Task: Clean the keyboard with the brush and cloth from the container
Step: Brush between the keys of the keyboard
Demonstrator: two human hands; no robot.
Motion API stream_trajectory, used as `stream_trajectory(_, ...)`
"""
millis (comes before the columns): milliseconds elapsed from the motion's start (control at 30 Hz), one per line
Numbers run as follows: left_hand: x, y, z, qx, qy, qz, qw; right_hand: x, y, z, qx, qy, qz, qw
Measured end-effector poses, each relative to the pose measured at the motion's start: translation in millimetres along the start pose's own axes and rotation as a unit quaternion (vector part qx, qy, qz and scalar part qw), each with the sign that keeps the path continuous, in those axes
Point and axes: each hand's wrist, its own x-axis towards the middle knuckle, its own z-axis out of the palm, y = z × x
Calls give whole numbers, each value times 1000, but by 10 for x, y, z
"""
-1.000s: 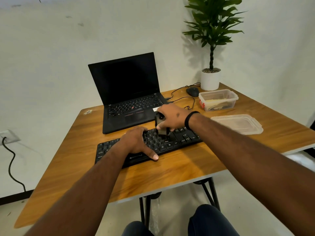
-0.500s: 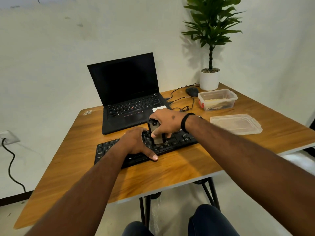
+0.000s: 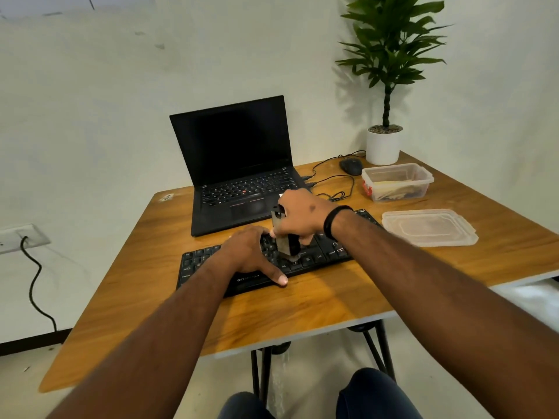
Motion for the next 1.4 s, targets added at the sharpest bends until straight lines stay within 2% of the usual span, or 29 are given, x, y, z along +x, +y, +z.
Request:
stream_trajectory(100,11,3,2,4,-1,-2,1000,-30,84,49,-68,110,17,991)
stream_trajectory(133,14,2,7,3,-3,-4,1000,-59,121,68,-68,117,28,990)
stream_trajectory(300,44,-13,-1,9,-1,-3,1000,-236,244,-9,91,14,67,993)
stream_trajectory(333,42,-10,-4,12,-1,-1,1000,-270,261,-2,102,27,65,992)
stream_trajectory(433,26,9,-2,14,1,4,1000,-392,321,162,116,128,44,984)
stream_trajectory(533,-5,31,-7,16,2,4,1000,-550,410,368,221,187,13,957)
stream_trajectory(667,-17,57,-34,24,-11,2,1000,-735,631,519,336,288,55,895)
stream_trajectory(800,8,148,-112,66,-50,-5,997,-872,747,587,478,432,117,756)
stream_trajectory(900,80,268,-143,89,-82,-2,993,-851,805,581,542,466,143,685)
stream_trajectory(1000,148,450,0,63,-43,29,997,-821,862,550,579,486,160,634)
stream_trajectory(1067,190,583,107,70,-9,53,996,-819,885,538,586,489,164,625)
stream_trajectory(1133,236,666,147,63,3,59,996,-807,894,545,580,488,161,632)
stream_trajectory(1300,236,691,77,81,-35,41,995,-803,956,581,574,502,159,627)
stream_trajectory(1400,209,644,61,92,-43,36,994,-806,951,607,527,509,146,665)
